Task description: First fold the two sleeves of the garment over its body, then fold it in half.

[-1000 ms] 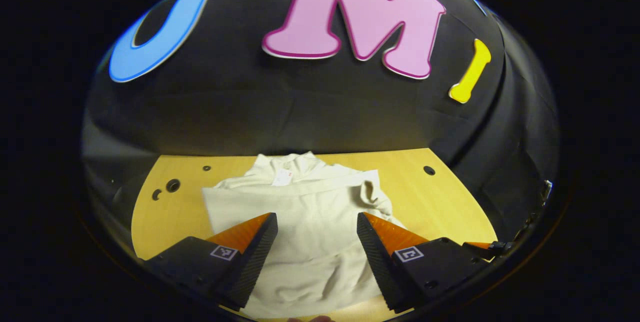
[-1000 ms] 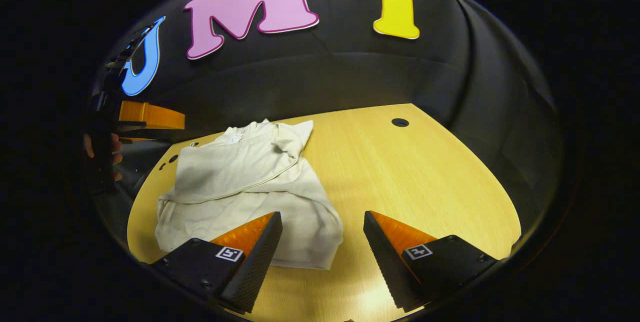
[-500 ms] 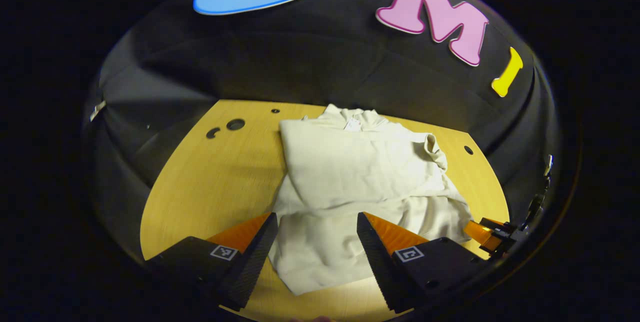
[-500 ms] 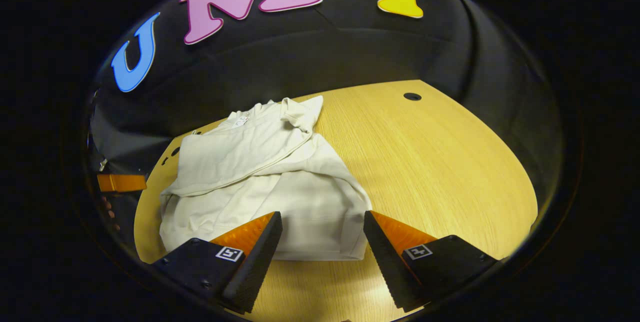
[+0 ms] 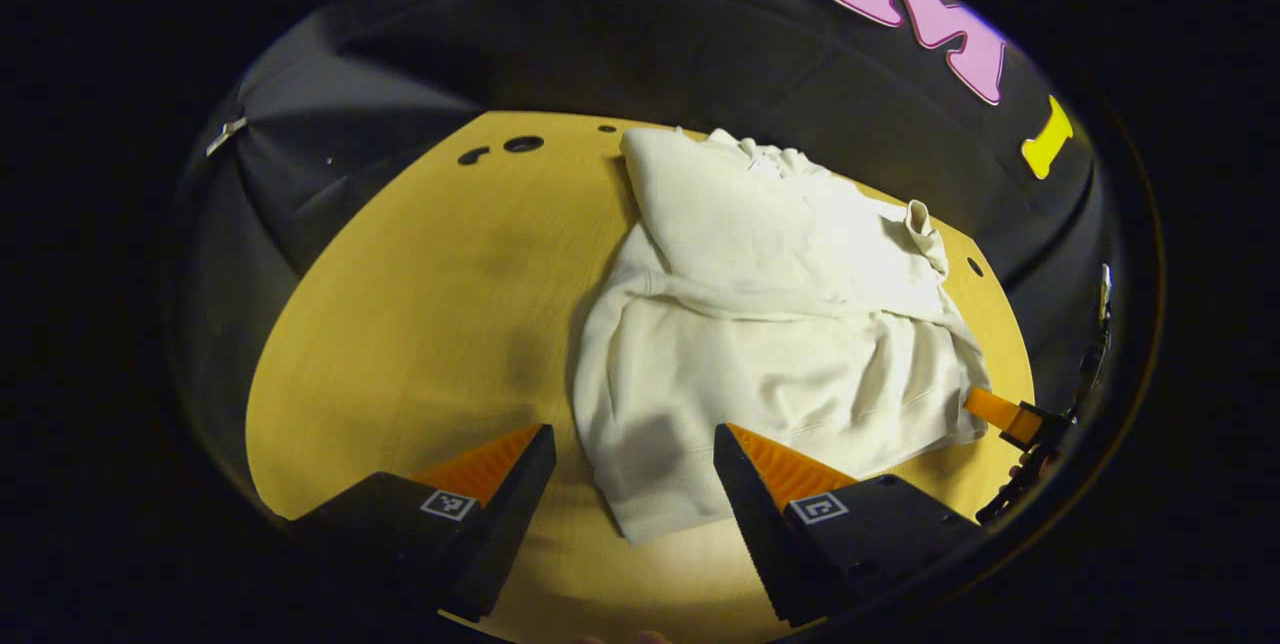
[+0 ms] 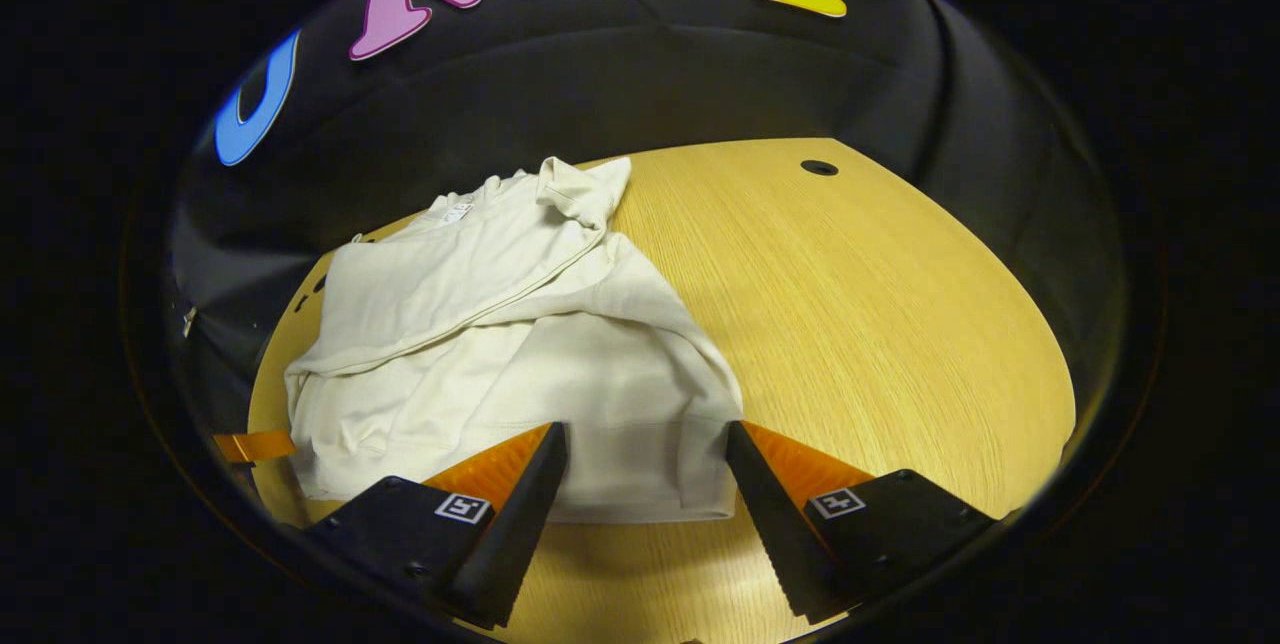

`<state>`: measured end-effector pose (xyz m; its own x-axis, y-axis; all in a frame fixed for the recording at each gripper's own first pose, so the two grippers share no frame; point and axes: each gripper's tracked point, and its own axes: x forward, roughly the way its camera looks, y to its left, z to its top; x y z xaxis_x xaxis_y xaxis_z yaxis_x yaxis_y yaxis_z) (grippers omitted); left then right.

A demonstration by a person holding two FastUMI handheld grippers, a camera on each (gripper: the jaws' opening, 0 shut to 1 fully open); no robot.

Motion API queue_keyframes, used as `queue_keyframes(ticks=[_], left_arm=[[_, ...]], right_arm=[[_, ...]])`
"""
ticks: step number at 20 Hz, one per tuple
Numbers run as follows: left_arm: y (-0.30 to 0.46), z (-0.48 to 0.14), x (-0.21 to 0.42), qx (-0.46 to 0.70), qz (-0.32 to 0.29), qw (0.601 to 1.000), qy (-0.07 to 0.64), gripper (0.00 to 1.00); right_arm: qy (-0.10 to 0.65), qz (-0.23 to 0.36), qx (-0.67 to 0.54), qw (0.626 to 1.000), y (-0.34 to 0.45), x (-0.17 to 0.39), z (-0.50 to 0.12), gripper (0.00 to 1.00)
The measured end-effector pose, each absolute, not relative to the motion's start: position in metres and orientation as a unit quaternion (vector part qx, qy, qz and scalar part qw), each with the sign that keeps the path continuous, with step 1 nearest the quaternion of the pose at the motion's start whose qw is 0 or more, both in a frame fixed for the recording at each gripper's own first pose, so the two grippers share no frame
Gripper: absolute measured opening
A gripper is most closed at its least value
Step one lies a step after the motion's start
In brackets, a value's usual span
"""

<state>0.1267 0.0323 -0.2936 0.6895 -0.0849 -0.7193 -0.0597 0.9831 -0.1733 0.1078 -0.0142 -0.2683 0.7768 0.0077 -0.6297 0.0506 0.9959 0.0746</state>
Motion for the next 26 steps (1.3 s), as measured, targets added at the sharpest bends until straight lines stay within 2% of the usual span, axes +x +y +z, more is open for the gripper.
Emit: queue_keyframes(ticks=[6,7,8,10,13,23,26], left_arm=[[0.026,-0.313,0.123,-0.06,0.0,0.913,0.403,0.99],[0.026,-0.317,0.121,-0.045,0.004,0.912,0.407,0.92],[0.026,-0.319,0.121,-0.026,0.009,0.912,0.408,0.99],[0.018,-0.317,0.12,-0.015,0.009,0.914,0.405,1.0],[0.015,-0.318,0.122,-0.019,0.015,0.914,0.406,0.95],[0.014,-0.317,0.122,-0.02,0.016,0.913,0.407,0.95],[0.014,-0.318,0.122,-0.02,0.016,0.913,0.406,0.95]], right_arm=[[0.346,-0.011,0.031,0.938,-0.014,0.107,-0.279,0.99],[0.346,-0.015,0.027,0.938,-0.014,0.108,-0.28,0.99],[0.344,-0.02,0.022,0.938,-0.015,0.109,-0.281,0.99],[0.346,-0.026,0.007,0.938,-0.016,0.109,-0.283,1.0],[0.346,-0.036,0.016,0.938,-0.016,0.11,-0.281,1.0],[0.325,-0.075,0.021,0.942,-0.033,0.113,-0.274,0.97],[0.355,-0.076,0.039,0.931,-0.038,0.111,-0.286,0.96]])
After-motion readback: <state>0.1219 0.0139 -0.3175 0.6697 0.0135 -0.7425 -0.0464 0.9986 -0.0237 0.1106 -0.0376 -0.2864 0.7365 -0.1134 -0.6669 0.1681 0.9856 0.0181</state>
